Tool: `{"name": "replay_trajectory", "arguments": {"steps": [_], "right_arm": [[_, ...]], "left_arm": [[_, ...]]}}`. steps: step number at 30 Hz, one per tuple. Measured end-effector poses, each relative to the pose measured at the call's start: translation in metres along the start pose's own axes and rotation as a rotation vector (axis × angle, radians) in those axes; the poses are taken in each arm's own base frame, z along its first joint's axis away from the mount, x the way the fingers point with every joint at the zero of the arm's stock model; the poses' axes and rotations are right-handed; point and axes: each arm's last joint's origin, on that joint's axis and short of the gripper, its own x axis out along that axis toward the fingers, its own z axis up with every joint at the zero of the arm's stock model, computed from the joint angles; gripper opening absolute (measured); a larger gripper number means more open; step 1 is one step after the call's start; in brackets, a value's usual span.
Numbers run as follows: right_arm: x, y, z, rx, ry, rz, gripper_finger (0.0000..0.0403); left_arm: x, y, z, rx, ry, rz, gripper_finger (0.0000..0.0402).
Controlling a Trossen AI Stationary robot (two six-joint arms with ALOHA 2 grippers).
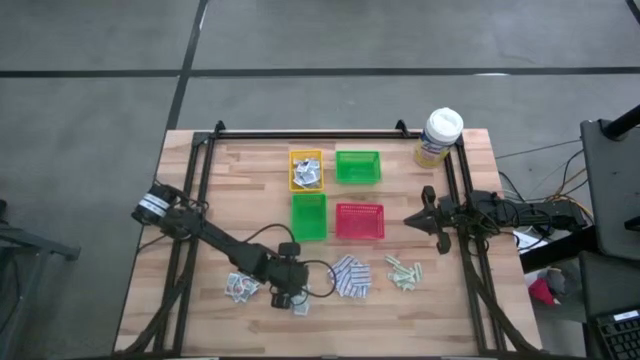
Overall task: Pick & Place First Aid Supplies
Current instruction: Put the blue alcohol pad into the yellow bin
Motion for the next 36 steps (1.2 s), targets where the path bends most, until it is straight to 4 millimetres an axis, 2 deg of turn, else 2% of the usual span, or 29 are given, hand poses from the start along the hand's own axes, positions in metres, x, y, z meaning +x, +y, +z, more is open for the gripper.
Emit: {"name": "replay_trajectory", "arguments": {"steps": [8, 20, 24, 30, 36], "right_arm": [[0.0, 0.0, 0.0, 0.0, 0.0, 0.0, 0.0028], [0.0, 0.0, 0.0, 0.0, 0.0, 0.0, 0.0028], [0.0, 0.0, 0.0, 0.0, 0.0, 0.0, 0.0028], [0.0, 0.0, 0.0, 0.0, 0.0, 0.0, 0.0028], [0.0, 0.0, 0.0, 0.0, 0.0, 0.0, 0.0028]], "left_arm": [[-0.012, 0.003, 0.005, -0.012, -0.023, 0.002, 0.0149], [-0.011, 0.005, 0.004, 0.034, -0.027, 0.05, 0.0149], [-0.014, 0.002, 0.009, 0.023, -0.03, -0.009, 0.0149], [-0.021, -0.006, 0.019, 0.005, -0.025, -0.19, 0.0149], [-0.024, -0.017, 0.022, 0.051, -0.062, -0.227, 0.0149]]}}
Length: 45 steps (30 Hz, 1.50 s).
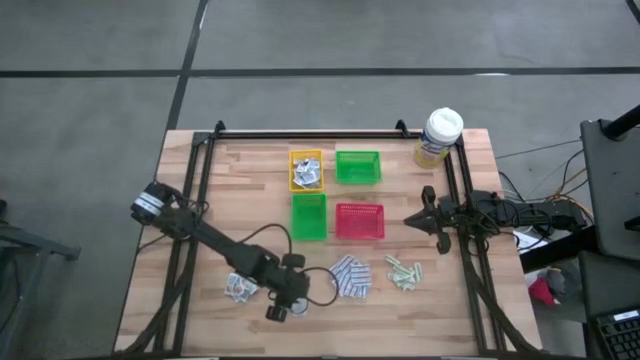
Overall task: Pick & Place First Aid Supplies
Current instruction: Put the blue alcohol pad into the yellow bin
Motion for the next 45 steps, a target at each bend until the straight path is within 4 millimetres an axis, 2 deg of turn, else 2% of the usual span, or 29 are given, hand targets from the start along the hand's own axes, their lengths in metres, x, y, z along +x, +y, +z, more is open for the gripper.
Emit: {"name": "replay_trajectory", "arguments": {"steps": [9, 20, 25, 31, 45], "right_arm": [[0.0, 0.0, 0.0, 0.0, 0.0, 0.0, 0.0028], [0.0, 0.0, 0.0, 0.0, 0.0, 0.0, 0.0028], [0.0, 0.0, 0.0, 0.0, 0.0, 0.0, 0.0028], [0.0, 0.0, 0.0, 0.0, 0.0, 0.0, 0.0028], [0.0, 0.0, 0.0, 0.0, 0.001, 0.0, 0.0028]], "left_arm": [[0.008, -0.009, 0.007, 0.191, -0.106, -0.01, 0.0149], [0.01, -0.015, 0.002, 0.426, -0.074, -0.036, 0.0149], [0.01, -0.015, 0.002, 0.462, -0.076, -0.035, 0.0149], [0.02, -0.015, 0.0, 0.459, -0.056, -0.037, 0.0149], [0.031, -0.006, 0.01, 0.421, 0.002, -0.043, 0.0122]]}}
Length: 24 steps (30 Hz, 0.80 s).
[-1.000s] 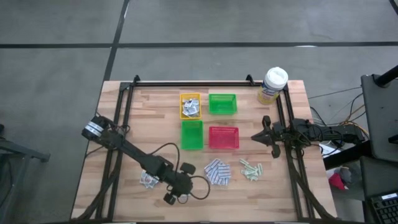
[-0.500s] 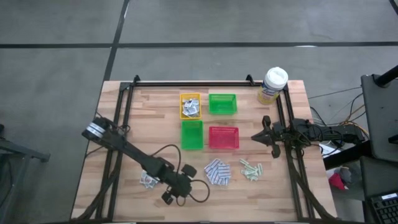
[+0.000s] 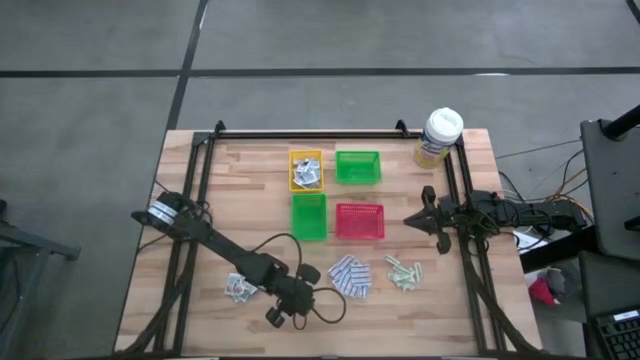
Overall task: Pick & Place First Aid Supplies
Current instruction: Put the blue alcohol pad into the yellow bin
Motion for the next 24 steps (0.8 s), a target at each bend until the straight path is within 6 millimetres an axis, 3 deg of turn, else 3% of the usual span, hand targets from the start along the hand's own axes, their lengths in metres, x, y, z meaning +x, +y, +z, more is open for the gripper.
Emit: {"name": "replay_trajectory", "arguments": {"steps": [13, 24], "right_arm": [[0.0, 0.0, 0.0, 0.0, -0.001, 0.0, 0.0028], [0.0, 0.0, 0.0, 0.0, -0.001, 0.001, 0.0028]], "left_arm": [[0.017, 0.001, -0.006, -0.018, 0.027, -0.033, 0.0117], [0.015, 0.003, 0.002, -0.025, 0.011, -0.037, 0.0018]]}}
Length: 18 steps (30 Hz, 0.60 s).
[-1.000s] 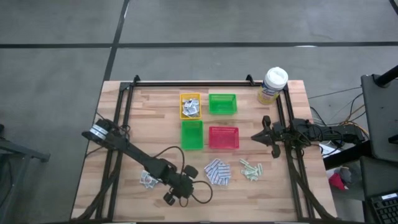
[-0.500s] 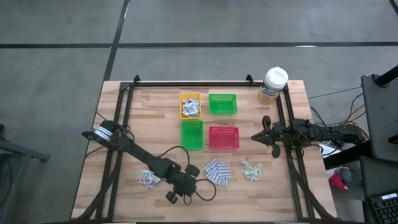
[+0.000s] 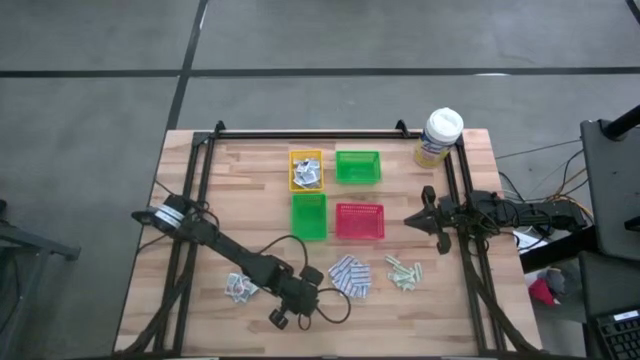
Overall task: Pick & Place First Aid Supplies
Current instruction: Put the blue alcohol pad into the yellow bin
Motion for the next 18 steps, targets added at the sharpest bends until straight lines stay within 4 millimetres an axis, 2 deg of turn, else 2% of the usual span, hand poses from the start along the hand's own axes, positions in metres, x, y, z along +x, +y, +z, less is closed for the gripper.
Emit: {"name": "replay_trajectory", "arguments": {"steps": [3, 11, 18], "right_arm": [[0.0, 0.0, 0.0, 0.0, 0.0, 0.0, 0.0028], [0.0, 0.0, 0.0, 0.0, 0.0, 0.0, 0.0028], [0.0, 0.0, 0.0, 0.0, 0.0, 0.0, 0.0028]], "left_arm": [[0.0, 0.0, 0.0, 0.0, 0.0, -0.001, 0.0003], [0.0, 0.0, 0.001, -0.024, -0.006, 0.001, 0.0002], [-0.007, 0.013, 0.017, -0.054, -0.072, 0.136, 0.0001]]}}
